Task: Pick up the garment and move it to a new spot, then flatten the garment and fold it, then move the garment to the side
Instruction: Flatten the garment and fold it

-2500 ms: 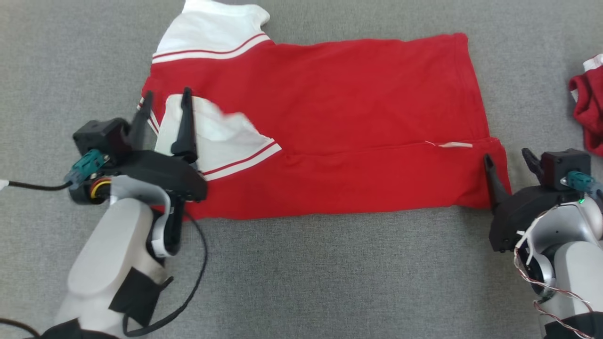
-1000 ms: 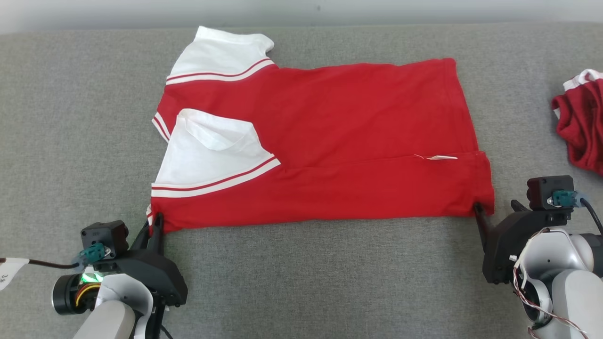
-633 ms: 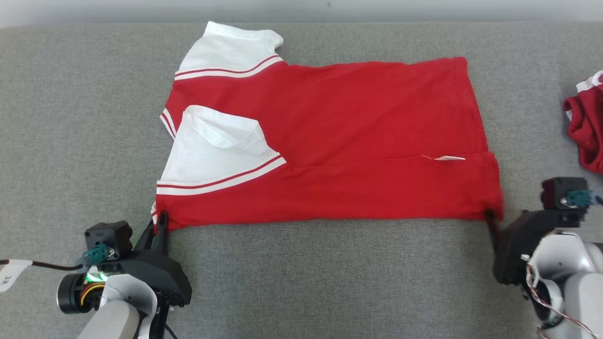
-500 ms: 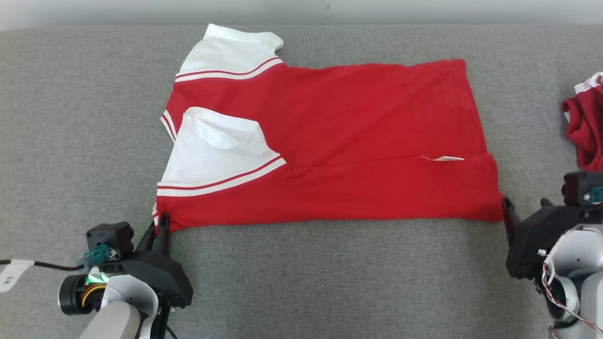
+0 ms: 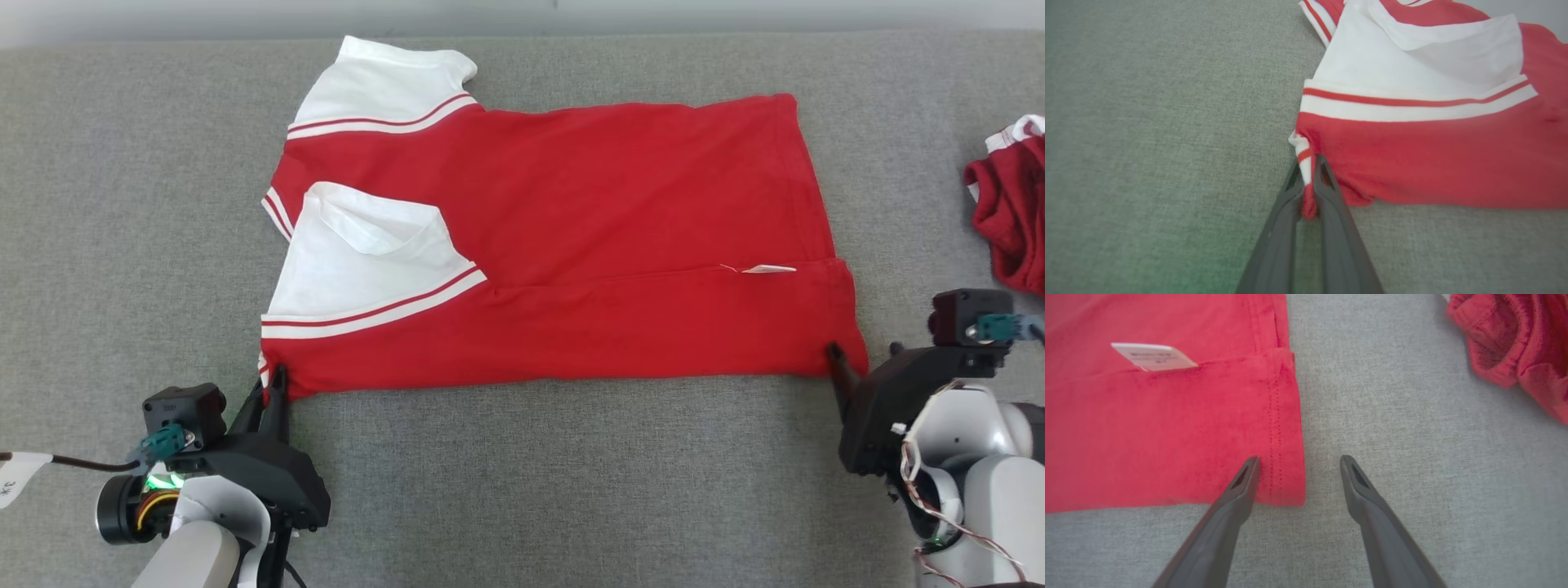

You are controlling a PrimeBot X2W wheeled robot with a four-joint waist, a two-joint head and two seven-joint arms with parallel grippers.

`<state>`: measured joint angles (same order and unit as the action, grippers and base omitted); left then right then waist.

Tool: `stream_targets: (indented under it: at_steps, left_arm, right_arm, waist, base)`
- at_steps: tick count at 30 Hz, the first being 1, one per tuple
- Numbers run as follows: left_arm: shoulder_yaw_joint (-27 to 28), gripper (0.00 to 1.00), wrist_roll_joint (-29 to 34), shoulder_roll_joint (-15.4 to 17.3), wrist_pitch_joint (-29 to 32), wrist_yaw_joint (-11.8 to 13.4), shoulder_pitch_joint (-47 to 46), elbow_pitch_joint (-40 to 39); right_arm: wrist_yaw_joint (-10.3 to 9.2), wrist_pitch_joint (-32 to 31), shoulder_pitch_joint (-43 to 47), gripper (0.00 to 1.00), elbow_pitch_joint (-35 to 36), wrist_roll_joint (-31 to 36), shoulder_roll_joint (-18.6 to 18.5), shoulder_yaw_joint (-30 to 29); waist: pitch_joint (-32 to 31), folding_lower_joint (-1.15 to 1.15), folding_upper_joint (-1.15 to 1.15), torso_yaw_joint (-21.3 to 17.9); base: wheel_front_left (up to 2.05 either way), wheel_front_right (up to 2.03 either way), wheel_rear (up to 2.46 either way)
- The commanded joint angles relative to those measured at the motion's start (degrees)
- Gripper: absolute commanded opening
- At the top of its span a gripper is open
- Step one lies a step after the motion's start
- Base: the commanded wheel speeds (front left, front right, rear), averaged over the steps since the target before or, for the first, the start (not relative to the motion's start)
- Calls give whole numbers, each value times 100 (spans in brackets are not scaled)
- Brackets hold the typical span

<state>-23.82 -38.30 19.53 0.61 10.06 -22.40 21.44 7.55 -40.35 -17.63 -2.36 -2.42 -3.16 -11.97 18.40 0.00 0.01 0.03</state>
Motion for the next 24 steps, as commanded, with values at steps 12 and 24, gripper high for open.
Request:
stream_targets:
  at_steps: [12, 24]
  left_arm:
    - [-64, 0, -47, 10, -31, -26, -28, 105]
    - [-89, 0, -89, 23, -202, -76, 218, -36]
  right_arm:
    - [-2, -1, -290, 53, -1029, -152, 48, 156]
    - [-8, 150, -83, 0, -835, -172, 28, -22]
  waist:
    - [41, 0, -1, 119]
    - [-241, 0, -1, 124]
  base:
    - [0, 0, 0]
    - [0, 0, 0]
